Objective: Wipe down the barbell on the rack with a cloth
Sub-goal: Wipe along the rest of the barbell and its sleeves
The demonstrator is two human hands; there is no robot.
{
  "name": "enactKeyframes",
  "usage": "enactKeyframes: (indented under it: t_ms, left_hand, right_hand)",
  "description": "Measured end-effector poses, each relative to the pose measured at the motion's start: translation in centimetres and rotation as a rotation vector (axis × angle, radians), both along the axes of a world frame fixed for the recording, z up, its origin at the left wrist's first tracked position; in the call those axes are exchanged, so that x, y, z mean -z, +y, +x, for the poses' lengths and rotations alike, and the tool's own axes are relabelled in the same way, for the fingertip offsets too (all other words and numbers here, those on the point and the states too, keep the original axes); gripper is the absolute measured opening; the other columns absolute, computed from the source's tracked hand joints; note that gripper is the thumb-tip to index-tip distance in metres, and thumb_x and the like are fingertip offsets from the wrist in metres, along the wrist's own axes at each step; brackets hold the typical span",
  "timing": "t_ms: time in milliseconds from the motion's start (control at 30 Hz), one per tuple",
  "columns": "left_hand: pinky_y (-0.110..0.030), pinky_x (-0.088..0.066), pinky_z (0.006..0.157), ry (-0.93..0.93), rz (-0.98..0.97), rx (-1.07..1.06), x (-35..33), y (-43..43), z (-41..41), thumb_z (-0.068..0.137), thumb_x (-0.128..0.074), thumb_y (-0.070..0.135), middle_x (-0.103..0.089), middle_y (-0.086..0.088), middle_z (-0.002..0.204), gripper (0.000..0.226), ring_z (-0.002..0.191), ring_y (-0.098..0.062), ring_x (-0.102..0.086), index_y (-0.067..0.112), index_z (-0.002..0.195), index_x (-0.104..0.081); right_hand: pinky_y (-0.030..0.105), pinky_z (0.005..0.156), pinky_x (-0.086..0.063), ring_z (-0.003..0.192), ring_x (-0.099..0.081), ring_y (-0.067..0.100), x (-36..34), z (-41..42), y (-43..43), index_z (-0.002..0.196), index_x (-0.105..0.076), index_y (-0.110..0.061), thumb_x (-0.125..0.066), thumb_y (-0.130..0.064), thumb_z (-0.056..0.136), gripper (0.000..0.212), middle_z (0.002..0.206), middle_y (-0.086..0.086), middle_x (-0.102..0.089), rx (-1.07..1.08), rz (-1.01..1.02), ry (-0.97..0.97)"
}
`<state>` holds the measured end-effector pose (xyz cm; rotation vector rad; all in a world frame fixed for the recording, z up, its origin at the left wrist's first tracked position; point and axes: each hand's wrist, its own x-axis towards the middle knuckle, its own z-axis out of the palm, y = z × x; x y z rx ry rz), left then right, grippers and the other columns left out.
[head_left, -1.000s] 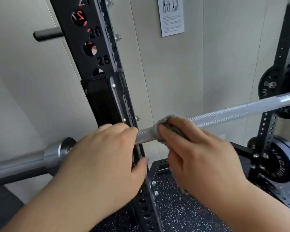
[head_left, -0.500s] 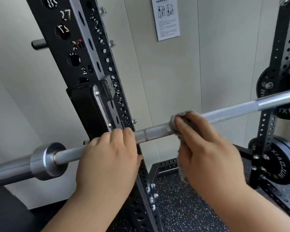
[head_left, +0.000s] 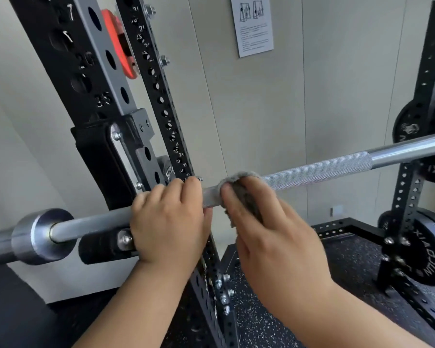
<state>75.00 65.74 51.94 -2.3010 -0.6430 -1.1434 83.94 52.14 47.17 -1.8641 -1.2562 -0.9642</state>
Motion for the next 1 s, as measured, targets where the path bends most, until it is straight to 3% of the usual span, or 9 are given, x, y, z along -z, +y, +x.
enactKeyframes:
  t_ms: [100,200,333,400,467,567,800,900,1000]
  left_hand:
    - [-0.029,-0.034,0.053,0.118,-0.139,-0.028,-2.1,-0.5,0.1,0.068,-0.083,0.024,-0.054,0.001,0.055,0.038,0.047,-0.027,-0.051,0.021,0.066,-0.046]
    - [-0.025,-0.036,0.050,0.249,-0.218,-0.200,-3.7,-0.5,0.3,0.085,-0.060,0.037,-0.049,0.006,0.056,0.030,0.049,-0.017,-0.047,0.021,0.066,-0.045]
    - [-0.030,-0.040,0.057,0.219,-0.164,-0.131,-3.3,-1.5,-0.2,0.086,-0.046,0.039,-0.056,0.007,0.069,0.014,0.063,-0.022,-0.057,0.027,0.079,-0.045]
    - [-0.039,-0.045,0.073,0.099,-0.145,-0.051,-1.5,-1.8,-0.4,0.083,-0.044,0.034,-0.063,0.005,0.086,0.015,0.081,-0.027,-0.063,0.027,0.094,-0.052]
    - [-0.048,-0.041,0.102,-0.013,-0.127,0.009,1.1,-1.9,-0.8,0.083,-0.056,0.033,-0.064,-0.005,0.114,0.042,0.107,-0.033,-0.060,0.016,0.121,-0.059]
    - [-0.058,-0.023,0.123,-0.035,-0.030,-0.011,4.0,-1.6,-1.7,0.082,-0.071,0.026,-0.054,-0.016,0.140,0.075,0.132,-0.040,-0.050,0.008,0.149,-0.044]
    - [-0.050,-0.045,0.092,-0.197,0.096,-0.041,2.4,-0.6,0.3,0.096,-0.057,0.019,-0.062,-0.010,0.097,0.018,0.090,-0.035,-0.057,0.008,0.109,-0.064]
    - [-0.046,-0.041,0.080,-0.080,0.044,-0.101,0.9,-0.2,0.0,0.087,-0.065,0.021,-0.061,-0.006,0.085,0.014,0.079,-0.032,-0.056,0.014,0.097,-0.058]
    - [-0.034,-0.035,0.062,0.091,-0.056,-0.145,-1.5,-0.3,-0.1,0.082,-0.073,0.027,-0.053,0.003,0.062,0.024,0.058,-0.026,-0.048,0.021,0.080,-0.050]
  right_hand:
    - [0.041,0.069,-0.059,0.095,-0.065,0.027,-0.2,0.8,-0.6,0.149,-0.056,-0.020,-0.058,-0.007,0.090,0.060,0.151,0.005,-0.053,-0.036,-0.028,-0.018]
    - [0.037,0.064,-0.058,0.095,-0.070,0.028,-0.5,2.0,-1.5,0.143,-0.063,-0.020,-0.072,-0.005,0.086,0.060,0.145,0.004,-0.058,0.033,0.131,0.080]
    - [0.037,0.083,-0.057,0.111,-0.064,0.031,-0.5,-0.4,0.4,0.148,-0.057,-0.014,-0.054,-0.004,0.087,0.062,0.148,0.009,-0.054,-0.035,0.032,-0.008]
    - [0.042,0.076,-0.060,0.108,-0.065,0.031,-0.7,-1.0,1.0,0.152,-0.051,-0.018,-0.048,-0.010,0.085,0.068,0.153,0.004,-0.049,-0.105,-0.071,-0.018]
    - [0.039,0.063,-0.059,0.094,-0.067,0.027,-1.5,-0.4,0.4,0.148,-0.054,-0.025,-0.056,-0.012,0.085,0.065,0.151,-0.004,-0.051,-0.085,-0.076,-0.017]
    - [0.034,0.054,-0.056,0.076,-0.070,0.028,-1.8,1.2,-2.0,0.139,-0.064,-0.026,-0.072,-0.009,0.085,0.057,0.144,-0.008,-0.058,0.024,0.061,0.079]
    - [0.027,0.076,-0.051,0.099,-0.063,0.020,-1.3,-1.6,0.7,0.146,-0.058,-0.015,-0.054,-0.012,0.083,0.063,0.148,0.004,-0.055,-0.058,-0.039,-0.049]
    - [0.036,0.056,-0.057,0.079,-0.068,0.023,-1.4,-0.6,0.0,0.148,-0.056,-0.028,-0.060,-0.015,0.089,0.060,0.152,-0.009,-0.051,-0.059,-0.047,0.014]
    - [0.034,0.053,-0.058,0.074,-0.070,0.026,-1.4,1.2,-1.8,0.143,-0.062,-0.026,-0.064,-0.015,0.096,0.048,0.148,-0.009,-0.056,0.009,0.101,0.116]
